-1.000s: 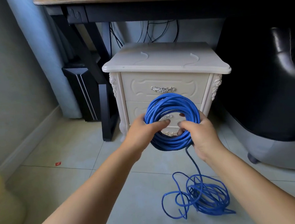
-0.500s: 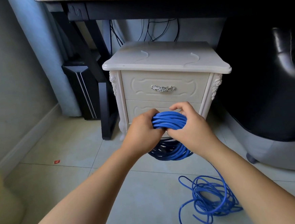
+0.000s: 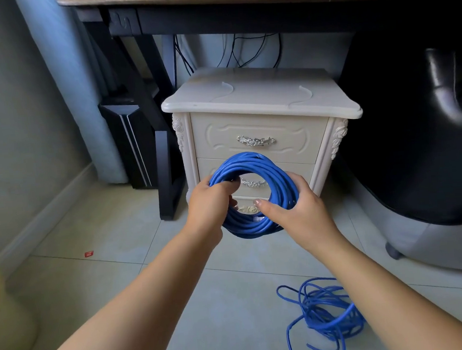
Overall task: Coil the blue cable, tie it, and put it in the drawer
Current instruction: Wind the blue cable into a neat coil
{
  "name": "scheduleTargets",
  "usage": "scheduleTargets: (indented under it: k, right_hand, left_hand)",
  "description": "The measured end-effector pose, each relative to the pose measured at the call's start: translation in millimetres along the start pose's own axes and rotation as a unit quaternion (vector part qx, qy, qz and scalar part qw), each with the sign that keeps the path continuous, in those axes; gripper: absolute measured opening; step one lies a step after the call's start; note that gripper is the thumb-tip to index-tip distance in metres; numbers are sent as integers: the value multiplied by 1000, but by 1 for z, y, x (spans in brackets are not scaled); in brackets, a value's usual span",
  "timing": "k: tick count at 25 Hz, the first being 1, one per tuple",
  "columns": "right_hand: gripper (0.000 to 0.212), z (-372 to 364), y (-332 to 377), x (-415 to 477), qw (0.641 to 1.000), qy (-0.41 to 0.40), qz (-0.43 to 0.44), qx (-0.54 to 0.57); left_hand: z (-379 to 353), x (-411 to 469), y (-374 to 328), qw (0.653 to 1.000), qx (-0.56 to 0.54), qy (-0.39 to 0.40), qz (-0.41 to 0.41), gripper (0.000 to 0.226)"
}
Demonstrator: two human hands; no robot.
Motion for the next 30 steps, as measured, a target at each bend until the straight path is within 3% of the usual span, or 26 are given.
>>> scheduleTargets:
  k: [6,10,12,16,19,21,22,24,25,30]
  right_hand:
    - [57,-8,2,-4,998,-37,-23,53]
    - [42,2,-2,6,966,-23,-16,257]
    - [30,7,-4,8,960,-16,-22,279]
    - [31,14,-3,7,971,-42,12,233]
    - [37,18,0,7,997,-23,11,75]
    - [38,16,2,7,1000,2,12,-18]
    - [40,13,4,6,998,14,19,-58]
    - [42,6,11,4,986,42,43,-153]
    - [42,3,16,3,978,49,60,-193]
    - [47,5,24,2,986,24,72,-150]
  left_hand:
    - [-3,-7,6,992,-114,-46,36,5]
    - [-24,-19,20,981,-175,18,80,5]
    - [-29,-22,25,979,-168,68,90,7]
    - [-19,-13,16,987,-21,129,97,26]
    - [-12,-5,3,987,2,156,31,57]
    - [-14,-6,-4,972,152,171,-62,74]
    - [-17,-8,-6,940,273,174,-108,77]
    - [-25,-13,-6,861,438,172,-192,74]
    - [-27,-12,-5,847,460,167,-207,68]
    - [-19,-6,-6,887,432,63,-151,21]
Point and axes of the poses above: each hand's wrist, its own x-axis towards the middle knuckle, its own z-axis out of the back of the hand, y = z × x, the point moved 4 cm from there along x, towards the middle knuckle, and after that the axes turned 15 degrees about y, right-handed, at the moved point
